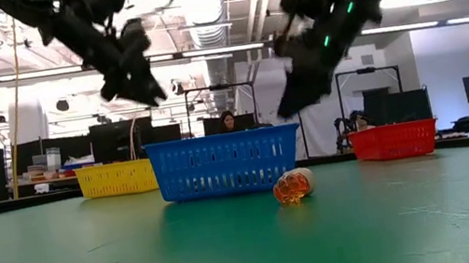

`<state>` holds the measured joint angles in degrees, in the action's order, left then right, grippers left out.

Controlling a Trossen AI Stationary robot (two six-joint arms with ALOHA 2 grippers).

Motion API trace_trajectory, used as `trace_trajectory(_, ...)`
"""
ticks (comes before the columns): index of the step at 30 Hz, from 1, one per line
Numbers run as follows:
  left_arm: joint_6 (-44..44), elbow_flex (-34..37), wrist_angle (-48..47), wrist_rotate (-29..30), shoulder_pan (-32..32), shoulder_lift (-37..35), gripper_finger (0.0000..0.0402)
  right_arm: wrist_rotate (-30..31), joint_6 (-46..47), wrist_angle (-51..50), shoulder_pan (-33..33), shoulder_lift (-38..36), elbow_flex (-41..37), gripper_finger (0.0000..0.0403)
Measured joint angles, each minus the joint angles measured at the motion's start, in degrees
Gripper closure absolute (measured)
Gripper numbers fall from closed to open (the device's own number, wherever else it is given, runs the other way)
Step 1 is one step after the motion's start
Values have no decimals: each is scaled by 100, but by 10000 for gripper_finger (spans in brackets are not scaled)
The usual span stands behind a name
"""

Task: Sort Halloween decoration
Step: Put the purple witch hat toy into the red bin

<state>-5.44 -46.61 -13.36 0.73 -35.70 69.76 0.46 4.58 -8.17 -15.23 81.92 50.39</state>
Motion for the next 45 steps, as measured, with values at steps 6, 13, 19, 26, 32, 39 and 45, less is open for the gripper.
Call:
trace_trajectory(6, 163, -2, 359, 777, 1278, -434, 224, -398, -123, 826, -663, 1378, 104, 230)
trace_trajectory(13, 504, 25, 493, 2103, 2533, -868, 248, -100, -351, 1685, -526, 2336, 610, 230)
trace_trajectory(19, 931, 1485, 3090, 2002, 2913, -1461, 261, -42, -472, 1516, -562, 2836, 1306, 230)
trace_trajectory(26, 791, 3253, 5085, 2004, 2747, -2239, 264, -13, -422, 809, -590, 3280, 1791, 240)
trace_trajectory(32, 831, 3684, 5208, 2111, 2562, -2709, 264, 413, -330, 409, -489, 3164, 1789, 289)
trace_trajectory(39, 930, 3718, 5388, 2004, 2340, -2992, 264, 480, -355, 122, -495, 2989, 1782, 368)
trace_trajectory(45, 824, 3716, 5490, 1421, 2305, -3048, 264, 440, -510, -365, -467, 2368, 1770, 384)
